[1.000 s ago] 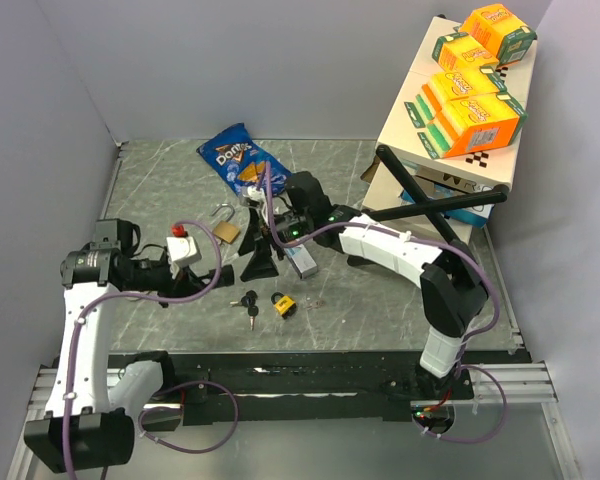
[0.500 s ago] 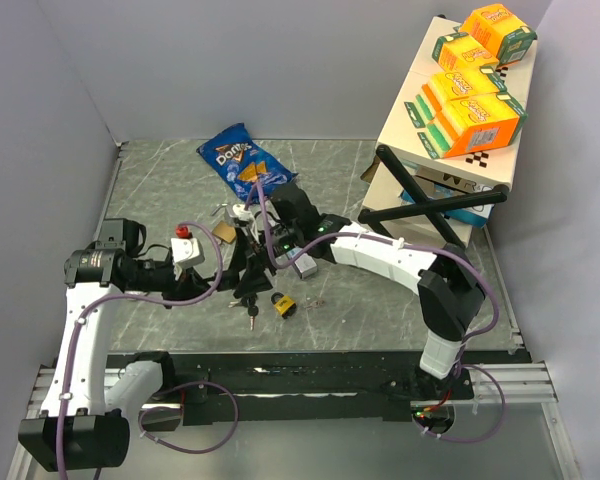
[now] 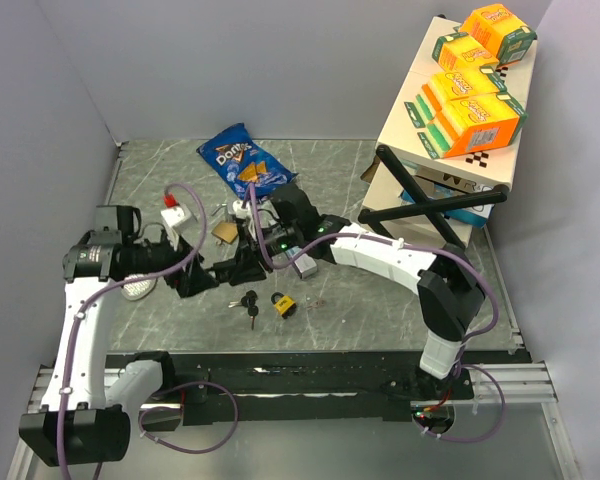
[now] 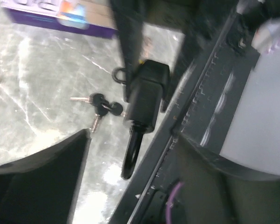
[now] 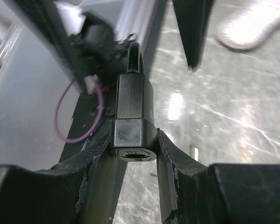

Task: Lock with the key
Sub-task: Place the lock at the center of the board.

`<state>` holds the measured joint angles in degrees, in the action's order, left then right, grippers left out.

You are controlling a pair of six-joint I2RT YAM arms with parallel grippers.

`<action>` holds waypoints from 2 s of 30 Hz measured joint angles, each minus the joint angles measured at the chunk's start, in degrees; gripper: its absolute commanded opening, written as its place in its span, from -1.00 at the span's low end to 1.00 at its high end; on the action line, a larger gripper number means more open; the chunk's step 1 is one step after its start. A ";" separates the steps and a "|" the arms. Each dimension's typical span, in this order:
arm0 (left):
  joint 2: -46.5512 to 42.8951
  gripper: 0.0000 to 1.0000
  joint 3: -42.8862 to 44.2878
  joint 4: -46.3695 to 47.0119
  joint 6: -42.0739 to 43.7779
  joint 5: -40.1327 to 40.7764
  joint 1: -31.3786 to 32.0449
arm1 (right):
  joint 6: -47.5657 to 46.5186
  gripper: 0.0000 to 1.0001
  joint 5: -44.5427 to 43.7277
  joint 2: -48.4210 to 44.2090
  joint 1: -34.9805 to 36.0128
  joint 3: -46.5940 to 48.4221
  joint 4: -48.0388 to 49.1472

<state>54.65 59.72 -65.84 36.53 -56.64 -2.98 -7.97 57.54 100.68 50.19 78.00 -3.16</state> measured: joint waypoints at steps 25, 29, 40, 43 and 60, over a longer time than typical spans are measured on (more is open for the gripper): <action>3.87 0.93 -2.43 43.63 -83.43 5.92 -7.06 | 14.62 -1.00 -40.15 -0.90 0.28 -2.97 20.17; 4.35 0.98 -6.05 49.90 -89.11 5.62 -7.06 | 15.61 -1.00 -43.12 -0.90 1.49 -2.97 21.53; 5.64 0.48 -12.00 60.72 -96.80 6.95 -4.46 | 18.47 -1.00 -45.68 -0.79 3.58 -1.60 23.54; 5.70 0.34 -12.00 62.18 -97.29 7.17 -3.91 | 18.91 -1.00 -45.83 -0.74 3.91 -1.27 23.74; 9.79 -0.98 -4.90 43.32 -80.17 12.85 -3.56 | 17.59 1.00 -43.58 -1.40 4.26 -2.54 24.50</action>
<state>64.45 54.83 -22.52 -43.64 -43.79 -6.55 9.63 13.96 99.29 54.46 75.46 21.34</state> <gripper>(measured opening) 0.559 0.997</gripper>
